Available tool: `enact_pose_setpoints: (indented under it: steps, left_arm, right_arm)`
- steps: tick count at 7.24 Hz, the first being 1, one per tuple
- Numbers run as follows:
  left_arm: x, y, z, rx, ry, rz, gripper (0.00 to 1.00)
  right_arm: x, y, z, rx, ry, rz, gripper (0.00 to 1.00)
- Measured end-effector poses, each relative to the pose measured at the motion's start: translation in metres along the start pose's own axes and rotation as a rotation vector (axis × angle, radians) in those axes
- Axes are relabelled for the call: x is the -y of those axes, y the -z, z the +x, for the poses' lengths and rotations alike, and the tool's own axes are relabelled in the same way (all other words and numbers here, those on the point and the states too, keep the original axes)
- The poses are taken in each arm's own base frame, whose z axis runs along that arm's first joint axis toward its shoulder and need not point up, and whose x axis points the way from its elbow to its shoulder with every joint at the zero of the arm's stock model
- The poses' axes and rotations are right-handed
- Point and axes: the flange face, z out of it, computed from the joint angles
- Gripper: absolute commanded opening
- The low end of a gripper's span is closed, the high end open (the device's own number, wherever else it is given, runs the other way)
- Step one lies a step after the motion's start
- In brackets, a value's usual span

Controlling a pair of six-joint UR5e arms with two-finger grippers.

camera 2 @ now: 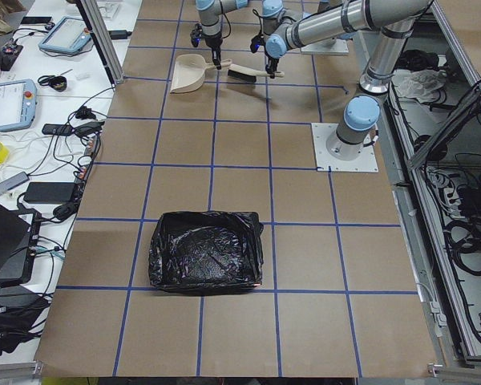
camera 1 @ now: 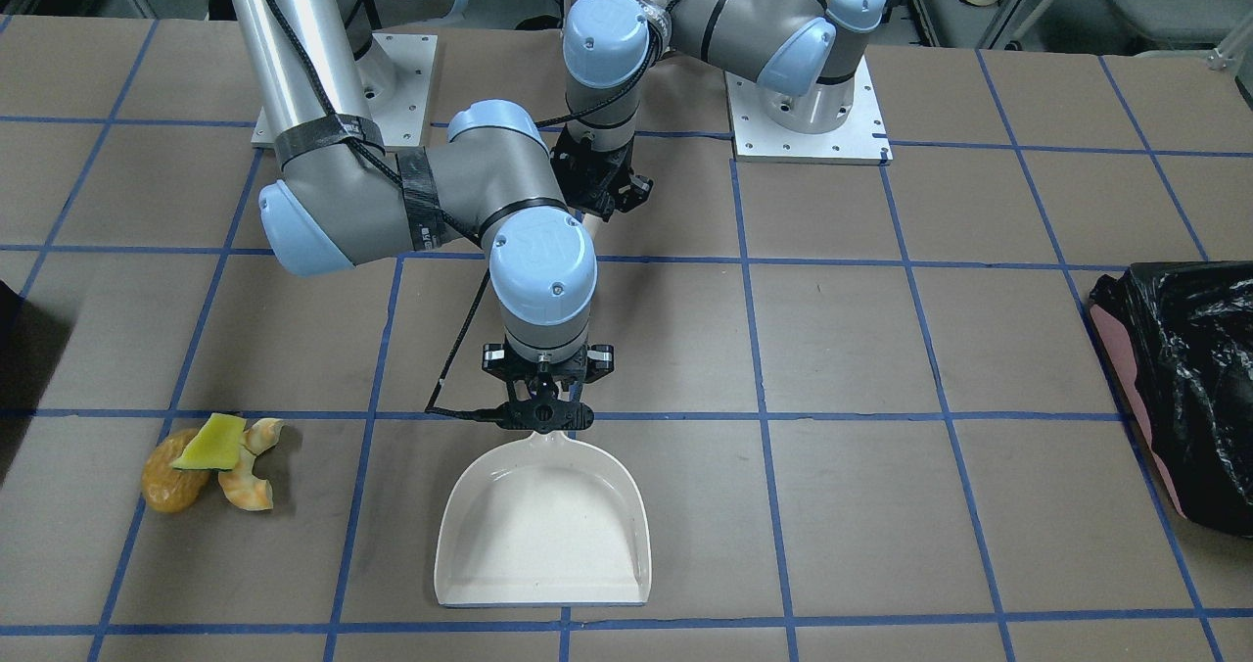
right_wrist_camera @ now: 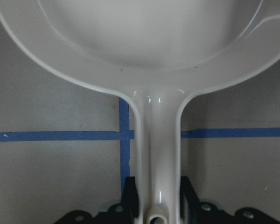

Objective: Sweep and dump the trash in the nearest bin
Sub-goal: 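Lift the dustpan with the right gripper toward the sponge while the left carries the brush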

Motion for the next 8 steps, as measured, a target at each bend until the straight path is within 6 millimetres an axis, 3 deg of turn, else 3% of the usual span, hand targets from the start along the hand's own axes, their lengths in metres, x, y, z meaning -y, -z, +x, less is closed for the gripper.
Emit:
enact_pose_setpoints:
  steps: [2, 4, 6, 8]
  left_arm:
    - [0.003, 0.014, 0.0, 0.003, 0.074, -0.008, 0.0]
    - [0.003, 0.018, -0.001, 0.008, 0.114, -0.009, 0.0]
    - [0.0, 0.022, -0.006, 0.023, 0.118, -0.02, 0.0]
    - [0.011, 0.031, -0.03, 0.038, 0.129, -0.013, 0.0]
  right_arm:
    - [0.002, 0.007, 0.003, 0.009, -0.007, 0.007, 0.07]
    - [0.007, 0.051, 0.027, 0.034, -0.016, 0.071, 0.0]
    - [0.011, 0.094, 0.079, 0.029, 0.066, 0.105, 0.0]
    - [0.013, 0.128, 0.151, -0.052, 0.214, 0.106, 0.0]
